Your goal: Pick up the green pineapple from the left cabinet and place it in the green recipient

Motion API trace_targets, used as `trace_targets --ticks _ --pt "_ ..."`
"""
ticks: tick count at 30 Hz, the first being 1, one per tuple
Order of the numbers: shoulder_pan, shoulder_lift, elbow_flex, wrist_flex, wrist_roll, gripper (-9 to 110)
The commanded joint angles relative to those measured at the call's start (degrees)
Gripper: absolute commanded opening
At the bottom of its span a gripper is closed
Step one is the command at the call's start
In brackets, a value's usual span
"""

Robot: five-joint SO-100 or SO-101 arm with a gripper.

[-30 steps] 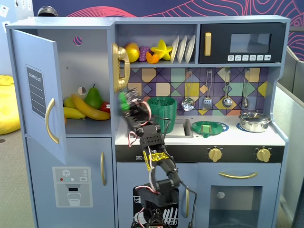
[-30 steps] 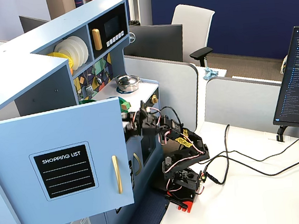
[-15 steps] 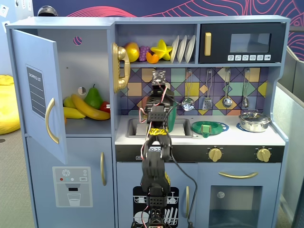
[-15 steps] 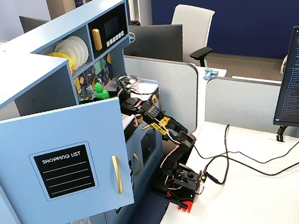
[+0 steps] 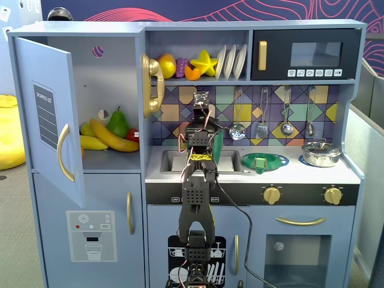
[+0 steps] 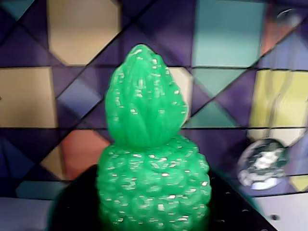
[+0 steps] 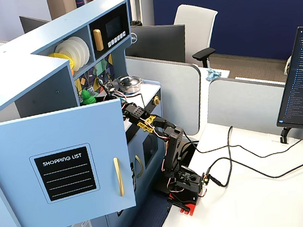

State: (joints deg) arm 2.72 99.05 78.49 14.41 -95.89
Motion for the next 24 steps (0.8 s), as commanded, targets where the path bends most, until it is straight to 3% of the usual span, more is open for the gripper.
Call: trace_targets --ticks 1,14,24 --pt "-1.0 -0.7 -5.1 -1.6 1.0 20" --pt "-1.8 1.9 -3.8 -0.3 0.1 23" --pt "-4.3 41.4 30.8 8.3 -1.8 21"
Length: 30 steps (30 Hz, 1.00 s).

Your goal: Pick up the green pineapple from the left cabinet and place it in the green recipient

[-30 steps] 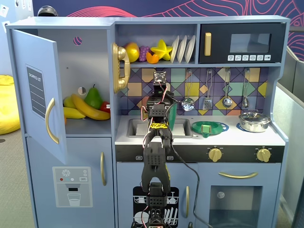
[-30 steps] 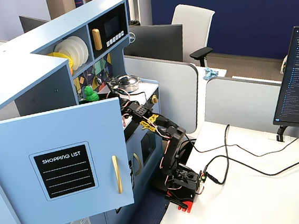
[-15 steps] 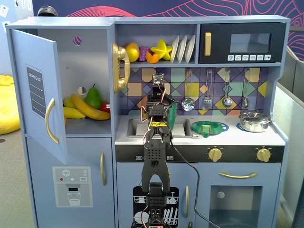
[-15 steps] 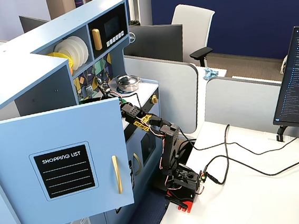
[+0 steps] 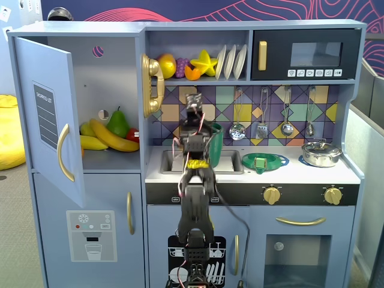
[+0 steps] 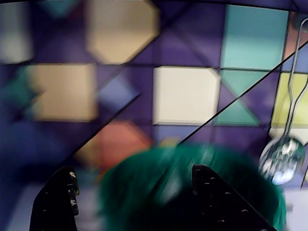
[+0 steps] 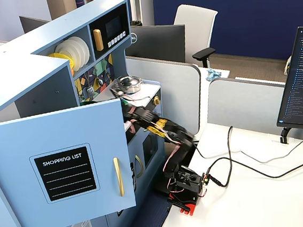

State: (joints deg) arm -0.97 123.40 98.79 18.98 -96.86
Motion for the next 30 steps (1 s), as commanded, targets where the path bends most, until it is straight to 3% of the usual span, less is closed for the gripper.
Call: trace_targets --ticks 1,9,18,25,30 --pt "-0.4 20.8 14.3 5.4 -0.8 21" --pt "3.3 41.0 37.2 25.0 8.0 19" --pt "4.4 52.4 57.6 37.2 13.2 15" --pt "3.7 58.5 66.6 50.8 13.2 10" --pt "3.4 58.5 70.0 55.8 7.0 6"
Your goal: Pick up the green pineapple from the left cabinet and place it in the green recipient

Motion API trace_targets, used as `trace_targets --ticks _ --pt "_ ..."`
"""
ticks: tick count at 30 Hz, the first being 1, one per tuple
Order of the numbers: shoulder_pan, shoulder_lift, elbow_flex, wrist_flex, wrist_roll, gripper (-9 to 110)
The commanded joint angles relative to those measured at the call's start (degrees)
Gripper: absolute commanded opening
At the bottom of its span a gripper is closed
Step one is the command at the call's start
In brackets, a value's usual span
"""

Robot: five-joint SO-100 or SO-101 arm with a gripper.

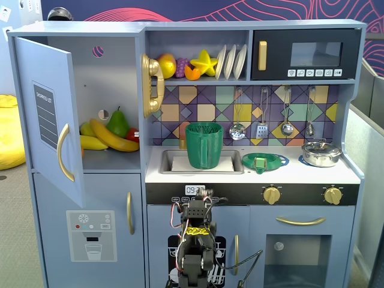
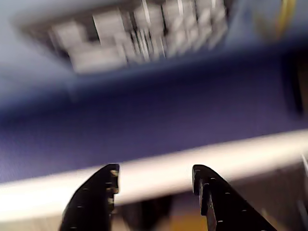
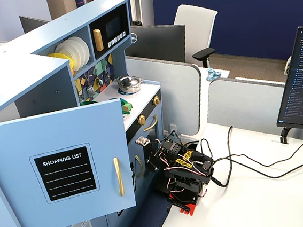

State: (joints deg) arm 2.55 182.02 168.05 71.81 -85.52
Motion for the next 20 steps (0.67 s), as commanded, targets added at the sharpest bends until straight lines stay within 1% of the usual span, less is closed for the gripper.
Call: trace_targets --ticks 1,5,10,15,20 --pt "-0.1 -0.1 1.3 3.6 -6.0 5" --pt "0.3 -0.1 3.5 4.1 -8.2 4" --pt "-0.1 0.0 3.6 9.1 -8.2 7" --pt "-0.1 0.1 3.6 15.0 -7.6 7" --pt "0.4 0.1 3.7 15.8 -4.0 7"
